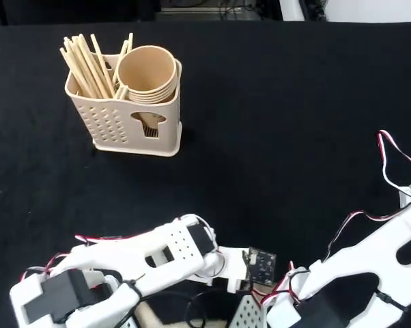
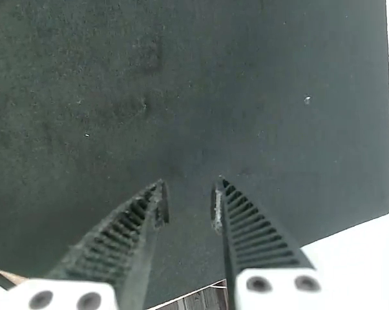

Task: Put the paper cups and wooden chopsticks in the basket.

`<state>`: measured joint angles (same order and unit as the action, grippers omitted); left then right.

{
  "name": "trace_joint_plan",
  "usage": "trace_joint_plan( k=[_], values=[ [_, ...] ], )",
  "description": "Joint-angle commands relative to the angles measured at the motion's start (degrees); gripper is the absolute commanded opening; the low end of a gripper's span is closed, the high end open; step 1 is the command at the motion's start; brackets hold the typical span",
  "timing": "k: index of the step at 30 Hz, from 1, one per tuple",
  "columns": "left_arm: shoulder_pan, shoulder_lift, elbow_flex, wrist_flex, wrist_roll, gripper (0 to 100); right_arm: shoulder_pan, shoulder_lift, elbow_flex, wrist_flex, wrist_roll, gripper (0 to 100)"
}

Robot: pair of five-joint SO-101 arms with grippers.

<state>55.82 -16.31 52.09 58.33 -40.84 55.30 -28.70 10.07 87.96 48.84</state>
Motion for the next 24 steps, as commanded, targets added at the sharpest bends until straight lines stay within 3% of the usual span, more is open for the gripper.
trace_joint_plan(
  k=[1, 6, 9, 15, 19, 24],
  values=[
    [0.13, -7.12, -1.8, 3.87, 0.18, 3, 0.7, -1.36, -0.31, -0.97, 0.7, 12.0],
    [-0.4, -22.24, 1.63, 7.47, 0.62, 3, 1.14, -1.36, -0.31, -0.97, 0.7, 12.0],
    [-2.42, -33.93, 2.42, 8.79, 5.27, 3, 1.14, -1.36, -0.31, -0.88, 0.7, 12.0],
    [-19.03, -59.34, 0.22, 8.97, 15.56, 3, 0.18, -1.36, 2.51, -0.53, 0.7, 11.9],
    [-31.25, -72.0, -2.86, 4.31, 23.91, 3, -6.59, -1.36, 10.15, -0.79, 0.35, 11.7],
    [-42.59, -71.56, -4.53, -0.35, 35.25, 3, -24.35, -0.04, 23.78, -3.43, -1.49, 7.0]
  ],
)
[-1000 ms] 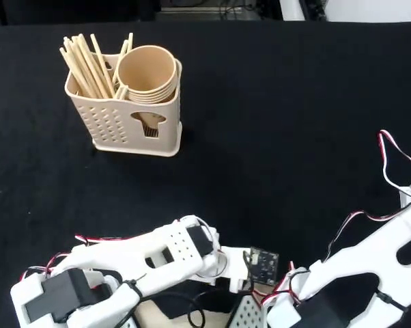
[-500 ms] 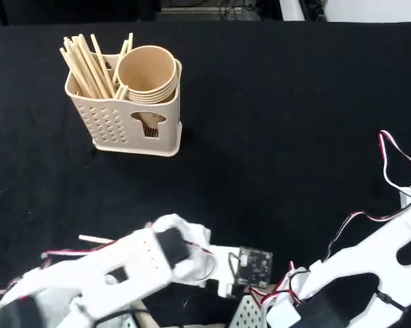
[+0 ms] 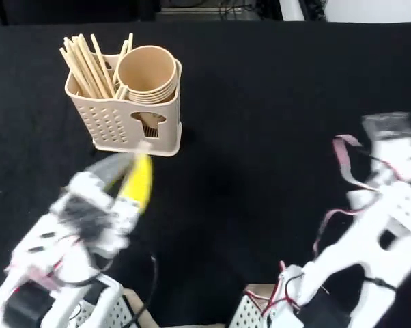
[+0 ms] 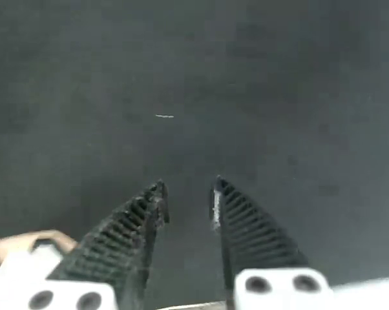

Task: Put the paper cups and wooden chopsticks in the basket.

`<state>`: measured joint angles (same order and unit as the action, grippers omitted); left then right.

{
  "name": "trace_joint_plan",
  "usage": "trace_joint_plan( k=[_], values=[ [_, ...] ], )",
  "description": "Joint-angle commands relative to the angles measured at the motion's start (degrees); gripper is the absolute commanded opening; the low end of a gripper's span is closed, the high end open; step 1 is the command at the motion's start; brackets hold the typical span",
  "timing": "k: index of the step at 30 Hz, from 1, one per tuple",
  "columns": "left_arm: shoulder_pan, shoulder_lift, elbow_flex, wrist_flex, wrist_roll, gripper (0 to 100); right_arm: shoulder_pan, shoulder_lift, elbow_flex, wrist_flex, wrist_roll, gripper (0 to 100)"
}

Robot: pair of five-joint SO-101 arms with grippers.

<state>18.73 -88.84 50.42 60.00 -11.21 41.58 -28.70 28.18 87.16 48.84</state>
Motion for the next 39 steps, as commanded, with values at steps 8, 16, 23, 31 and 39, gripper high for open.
trace_joint_plan(
  k=[8, 16, 23, 31, 39],
  values=[
    [-7.78, 4.48, -2.95, -0.44, 9.58, 3, -37.1, 9.01, 18.24, -20.04, -11.6, 2.1],
    [-8.4, -1.58, -0.22, -0.35, 9.67, 3, -39.74, 26.15, 19.12, -23.82, -11.6, 2.1],
    [-12.26, 1.14, -0.75, -0.97, 10.02, 3, -49.32, 30.73, 20.09, -15.21, -11.6, 2.5],
    [-13.93, 5.19, -2.77, -1.05, 10.11, 3, -68.31, 28.53, 32.4, -27.34, -18.37, 2.2],
    [-14.11, 5.45, -2.77, -1.14, 10.11, 3, -68.31, 22.29, 35.03, -26.29, -14.95, 2.1]
  ],
)
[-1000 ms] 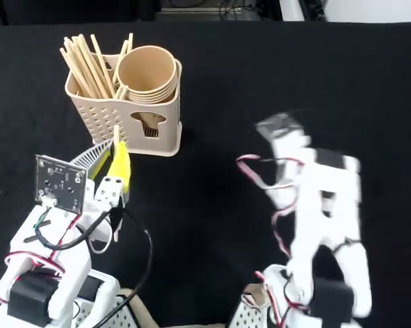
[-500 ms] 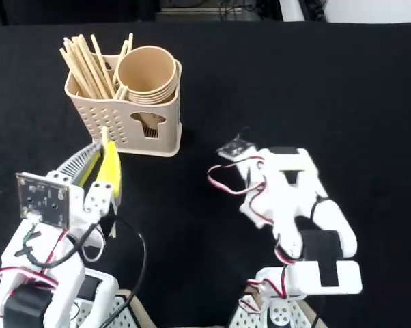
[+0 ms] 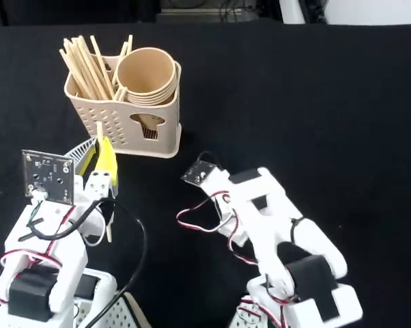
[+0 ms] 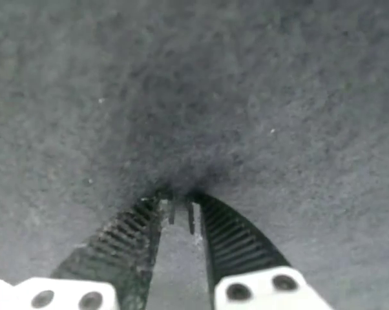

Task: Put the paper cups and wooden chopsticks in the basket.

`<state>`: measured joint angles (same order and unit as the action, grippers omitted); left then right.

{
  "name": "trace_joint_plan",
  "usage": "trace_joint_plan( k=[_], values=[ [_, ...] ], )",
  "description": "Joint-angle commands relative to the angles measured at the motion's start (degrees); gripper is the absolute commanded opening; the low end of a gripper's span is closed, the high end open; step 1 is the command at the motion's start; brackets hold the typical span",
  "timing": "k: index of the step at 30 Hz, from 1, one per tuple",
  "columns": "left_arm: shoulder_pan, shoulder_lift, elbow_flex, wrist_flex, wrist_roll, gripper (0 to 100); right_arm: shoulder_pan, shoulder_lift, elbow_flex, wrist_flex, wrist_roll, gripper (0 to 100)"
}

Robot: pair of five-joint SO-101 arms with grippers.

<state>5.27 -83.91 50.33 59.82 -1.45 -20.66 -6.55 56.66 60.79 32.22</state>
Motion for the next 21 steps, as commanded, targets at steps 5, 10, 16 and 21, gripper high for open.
trace_joint_plan(
  k=[5, 10, 16, 21],
  values=[
    [-0.66, 0.53, -2.68, -0.97, 0.35, 3, -5.36, -5.76, 3.65, 10.29, 3.96, 2.1],
    [-0.66, 0.53, -2.68, -0.97, 0.35, 3, 6.68, -18.07, -6.46, 25.41, 7.21, 2.1],
    [-0.4, 0.53, -2.68, -0.97, 1.32, 3, 12.13, -31.16, -10.77, 30.95, 9.76, 2.1],
    [-0.75, 0.88, -2.24, -5.89, 5.54, 3, 12.22, -36.0, -0.13, 22.51, 3.78, 2.1]
  ],
)
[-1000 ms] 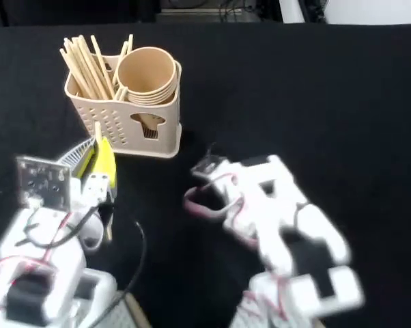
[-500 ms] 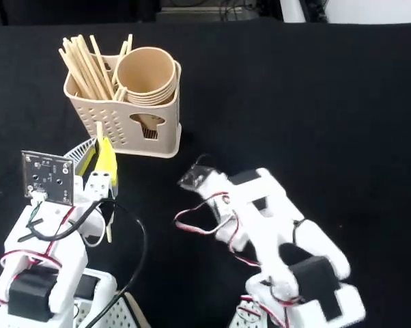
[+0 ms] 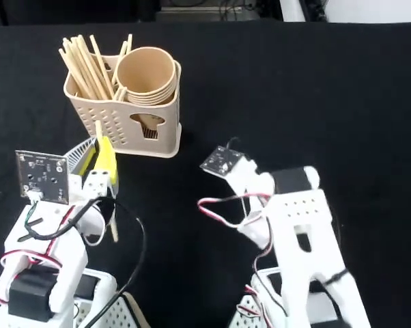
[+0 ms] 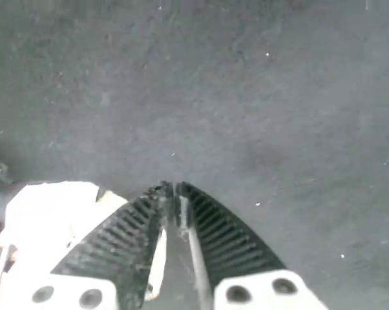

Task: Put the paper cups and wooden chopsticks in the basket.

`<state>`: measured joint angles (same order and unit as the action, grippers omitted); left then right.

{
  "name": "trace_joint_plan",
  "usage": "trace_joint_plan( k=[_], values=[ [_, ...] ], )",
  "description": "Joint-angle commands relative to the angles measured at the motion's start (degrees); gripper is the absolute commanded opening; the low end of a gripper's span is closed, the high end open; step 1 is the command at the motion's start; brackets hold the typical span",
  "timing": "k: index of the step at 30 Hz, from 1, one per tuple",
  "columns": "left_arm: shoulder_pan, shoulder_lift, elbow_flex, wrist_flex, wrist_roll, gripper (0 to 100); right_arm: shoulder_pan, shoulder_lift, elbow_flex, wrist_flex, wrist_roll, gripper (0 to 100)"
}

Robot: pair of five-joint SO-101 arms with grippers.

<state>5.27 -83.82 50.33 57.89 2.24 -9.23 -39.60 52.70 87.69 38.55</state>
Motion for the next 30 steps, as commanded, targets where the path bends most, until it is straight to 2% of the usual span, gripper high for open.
trace_joint_plan(
  k=[1, 4, 7, 9, 11, 14, 18, 23, 30],
  values=[
    [-0.75, 1.49, -2.33, -6.24, 2.99, 3, 1.85, -3.65, 5.67, -6.07, -2.9, 2.1],
    [-2.15, 7.3, -4.09, -13.54, 7.82, 3, 5.63, -5.14, 10.51, -11.43, -3.78, 2.1],
    [-5.76, 17.05, -7.69, -24.26, 14.77, 3, 8.26, -6.2, 14.55, -18.64, -4.92, 2.1],
    [-7.52, 22.77, -12.26, -29.27, 16.09, 3, 8.53, -6.64, 17.27, -22.86, -5.27, 2.1],
    [-7.78, 26.55, -19.38, -28.4, 12.22, 3, 8.53, -6.64, 19.74, -25.85, -5.27, 2.1],
    [-7.69, 29.8, -31.69, -21.98, 6.15, 3, 8.44, -6.37, 23.34, -30.33, -5.27, 2.3],
    [-8.13, 34.64, -43.38, -19.34, 1.49, 3, 8.44, -6.55, 29.23, -38.95, -5.27, 2.4],
    [-7.87, 39.74, -50.15, -19.34, -2.11, 3, 8.44, -6.64, 29.93, -39.82, -5.27, 2.5],
    [-8.22, 41.14, -54.02, -19.96, -2.29, 3, 8.44, -6.64, 30.11, -39.82, -5.27, 2.5]
  ],
)
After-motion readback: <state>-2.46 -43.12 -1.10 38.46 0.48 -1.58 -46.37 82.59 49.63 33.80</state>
